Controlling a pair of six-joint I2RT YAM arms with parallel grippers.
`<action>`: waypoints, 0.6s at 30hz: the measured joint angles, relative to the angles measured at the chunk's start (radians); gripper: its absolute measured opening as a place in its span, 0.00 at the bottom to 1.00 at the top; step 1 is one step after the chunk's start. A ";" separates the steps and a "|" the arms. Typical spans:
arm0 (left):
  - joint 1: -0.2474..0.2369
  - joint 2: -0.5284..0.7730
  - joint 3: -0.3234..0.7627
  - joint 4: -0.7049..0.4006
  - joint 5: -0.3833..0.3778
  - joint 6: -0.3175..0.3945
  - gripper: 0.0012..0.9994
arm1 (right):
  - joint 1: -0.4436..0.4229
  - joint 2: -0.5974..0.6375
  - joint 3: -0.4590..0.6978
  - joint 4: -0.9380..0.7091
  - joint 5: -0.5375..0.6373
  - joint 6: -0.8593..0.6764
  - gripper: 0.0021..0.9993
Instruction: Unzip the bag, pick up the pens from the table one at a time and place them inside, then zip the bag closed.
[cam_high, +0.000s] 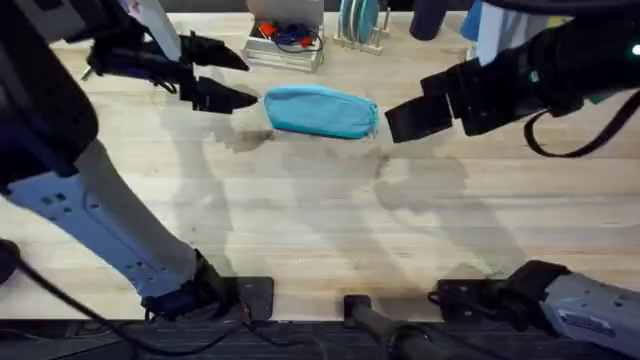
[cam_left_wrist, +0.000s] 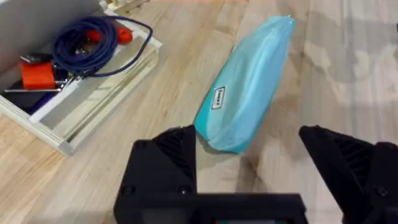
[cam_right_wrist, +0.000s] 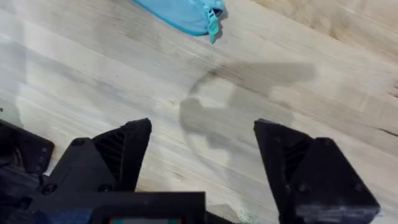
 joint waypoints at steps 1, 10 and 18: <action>0.000 -0.017 0.001 -0.009 -0.011 -0.001 1.00 | 0.000 0.000 0.000 0.000 0.000 0.000 1.00; -0.004 -0.191 0.001 -0.028 -0.123 -0.056 1.00 | 0.000 0.000 0.000 0.000 0.000 0.000 1.00; -0.069 -0.310 0.001 -0.030 -0.294 -0.299 1.00 | 0.000 0.000 0.000 -0.001 0.000 0.000 1.00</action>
